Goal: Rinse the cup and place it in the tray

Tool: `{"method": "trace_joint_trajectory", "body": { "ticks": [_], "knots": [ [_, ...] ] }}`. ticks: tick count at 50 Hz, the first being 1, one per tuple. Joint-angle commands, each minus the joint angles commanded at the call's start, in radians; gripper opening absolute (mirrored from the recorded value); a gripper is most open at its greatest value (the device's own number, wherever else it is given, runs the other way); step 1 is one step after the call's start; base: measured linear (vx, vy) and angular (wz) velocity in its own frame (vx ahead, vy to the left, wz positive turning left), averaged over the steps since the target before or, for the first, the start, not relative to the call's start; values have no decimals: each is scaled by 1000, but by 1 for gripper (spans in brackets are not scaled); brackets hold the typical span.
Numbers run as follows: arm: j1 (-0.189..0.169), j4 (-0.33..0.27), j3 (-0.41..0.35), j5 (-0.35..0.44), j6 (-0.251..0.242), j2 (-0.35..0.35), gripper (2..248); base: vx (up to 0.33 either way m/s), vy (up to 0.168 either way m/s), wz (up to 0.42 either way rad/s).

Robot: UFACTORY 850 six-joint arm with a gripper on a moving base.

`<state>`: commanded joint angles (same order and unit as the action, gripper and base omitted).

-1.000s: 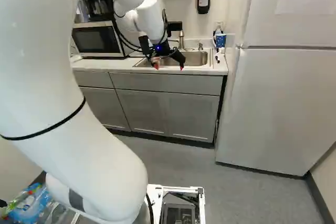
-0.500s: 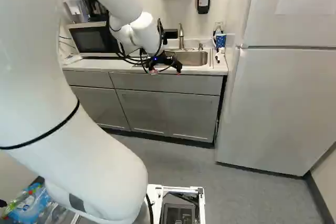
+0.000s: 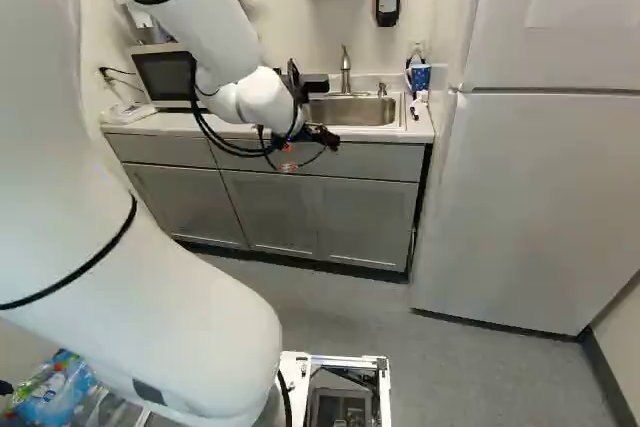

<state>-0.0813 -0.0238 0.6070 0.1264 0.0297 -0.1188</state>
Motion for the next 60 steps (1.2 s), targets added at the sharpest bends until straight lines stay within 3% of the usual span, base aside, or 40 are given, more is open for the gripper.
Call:
{"method": "trace_joint_trajectory", "body": {
  "ticks": [30, 60],
  "knots": [
    [37, 11, -236, 339, -14, -73, 247, 0, 0, 0],
    [63, 18, -400, 575, -23, -124, 247, 0, 0, 0]
  ]
}}
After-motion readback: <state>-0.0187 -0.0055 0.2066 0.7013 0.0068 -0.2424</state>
